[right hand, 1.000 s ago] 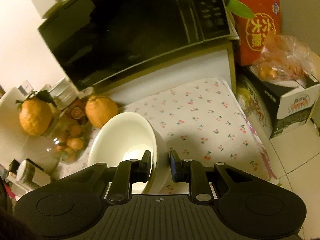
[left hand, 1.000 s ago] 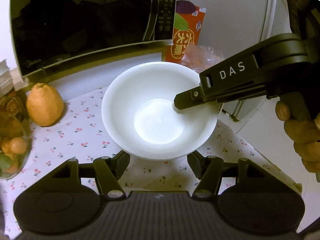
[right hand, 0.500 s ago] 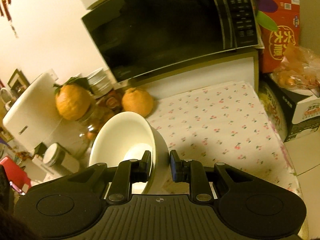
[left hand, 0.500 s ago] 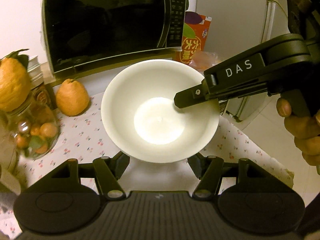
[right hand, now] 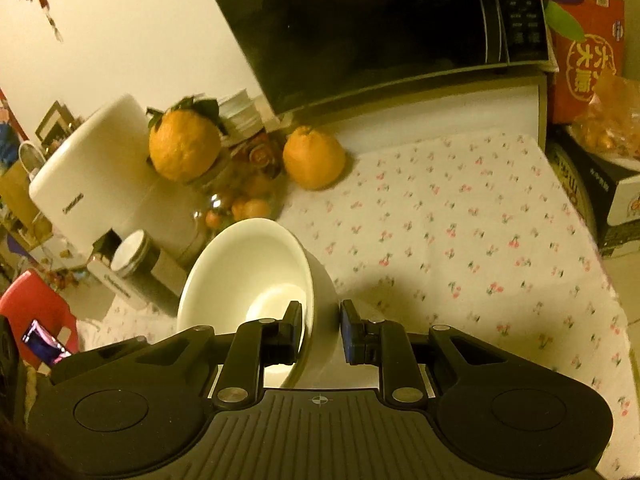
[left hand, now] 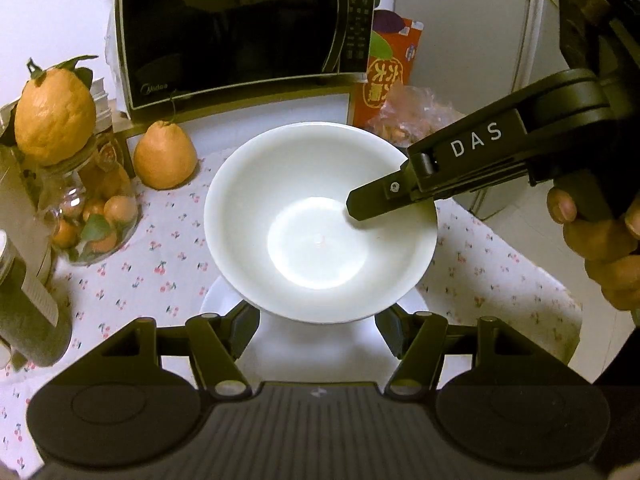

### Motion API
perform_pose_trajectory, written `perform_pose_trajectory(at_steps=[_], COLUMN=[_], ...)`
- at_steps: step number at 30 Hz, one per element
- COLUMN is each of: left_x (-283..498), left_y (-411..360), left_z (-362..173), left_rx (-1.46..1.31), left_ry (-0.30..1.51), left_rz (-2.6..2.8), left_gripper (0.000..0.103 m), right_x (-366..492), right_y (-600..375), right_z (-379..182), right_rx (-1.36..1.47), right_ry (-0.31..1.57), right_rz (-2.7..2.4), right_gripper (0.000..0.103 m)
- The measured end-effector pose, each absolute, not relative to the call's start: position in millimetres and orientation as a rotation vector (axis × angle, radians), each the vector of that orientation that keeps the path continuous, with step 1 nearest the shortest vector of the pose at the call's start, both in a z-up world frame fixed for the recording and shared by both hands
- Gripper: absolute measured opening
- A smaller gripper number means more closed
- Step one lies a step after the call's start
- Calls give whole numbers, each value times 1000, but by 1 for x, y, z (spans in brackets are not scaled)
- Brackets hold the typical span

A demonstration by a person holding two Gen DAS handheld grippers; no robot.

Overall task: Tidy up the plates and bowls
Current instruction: 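Lower the bowl stack onto the white plate with the right tool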

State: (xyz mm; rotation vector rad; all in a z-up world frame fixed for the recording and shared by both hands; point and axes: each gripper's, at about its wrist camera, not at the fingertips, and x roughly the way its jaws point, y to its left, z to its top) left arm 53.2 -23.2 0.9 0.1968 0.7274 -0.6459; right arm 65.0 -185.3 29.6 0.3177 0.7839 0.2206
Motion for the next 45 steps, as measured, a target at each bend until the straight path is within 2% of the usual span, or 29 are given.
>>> perform_pose_trajectory(at_steps=[21,42,45], left_x=[38,46,46], left_y=[-22,-24,-24], left_z=[-27,-35,-35], left_rx=[256,280,287], left_ry=[849,830,828], left_rz=[-664,-651,-644], left_gripper=[59,62,70], right_x=[68,75,74], right_y=[-180,-174,-174], right_z=[-22,-33,-33], right_rx=[318,293,292], right_ry=[1011,978,974], right_rz=[205,176,177], right_gripper=[20,21,23])
